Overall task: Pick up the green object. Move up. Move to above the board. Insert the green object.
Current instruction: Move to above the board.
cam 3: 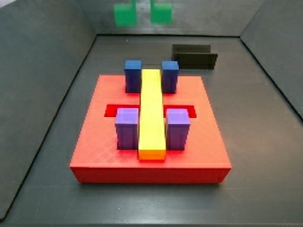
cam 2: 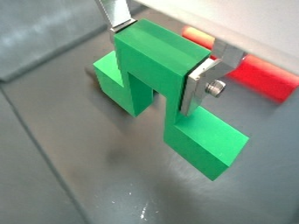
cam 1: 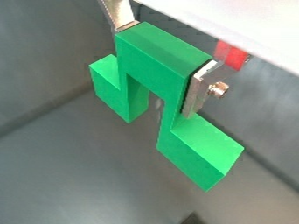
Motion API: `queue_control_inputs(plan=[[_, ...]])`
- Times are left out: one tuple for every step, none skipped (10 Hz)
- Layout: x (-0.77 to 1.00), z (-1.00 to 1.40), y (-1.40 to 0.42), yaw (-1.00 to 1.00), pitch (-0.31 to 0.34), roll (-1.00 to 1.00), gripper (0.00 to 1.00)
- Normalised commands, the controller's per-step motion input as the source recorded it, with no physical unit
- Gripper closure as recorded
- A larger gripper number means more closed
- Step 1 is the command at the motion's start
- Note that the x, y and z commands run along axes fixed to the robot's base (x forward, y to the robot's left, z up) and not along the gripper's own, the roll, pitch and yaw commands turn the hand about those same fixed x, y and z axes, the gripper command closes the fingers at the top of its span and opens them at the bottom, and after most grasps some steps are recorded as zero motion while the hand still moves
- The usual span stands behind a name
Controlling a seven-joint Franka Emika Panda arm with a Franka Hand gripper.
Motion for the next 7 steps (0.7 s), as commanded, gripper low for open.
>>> queue_control_inputs(plan=[[0.02,1.40,0.00,0.00,0.024,0.00,1.00],[0.06,1.40,0.01,0.00,0.063,-0.01,1.00],[0.03,1.00,0.00,-0.01,0.088,-0.01,1.00],[0.01,0.33,0.01,-0.01,0.059,-0.01,1.00],[0.09,0.17,-1.40,-0.25,0.427,-0.11,1.00],[0.09,0.16,-1.40,-0.22,0.399,-0.09,1.00],[0.09,0.17,-1.40,-0.11,0.330,-0.03,1.00]])
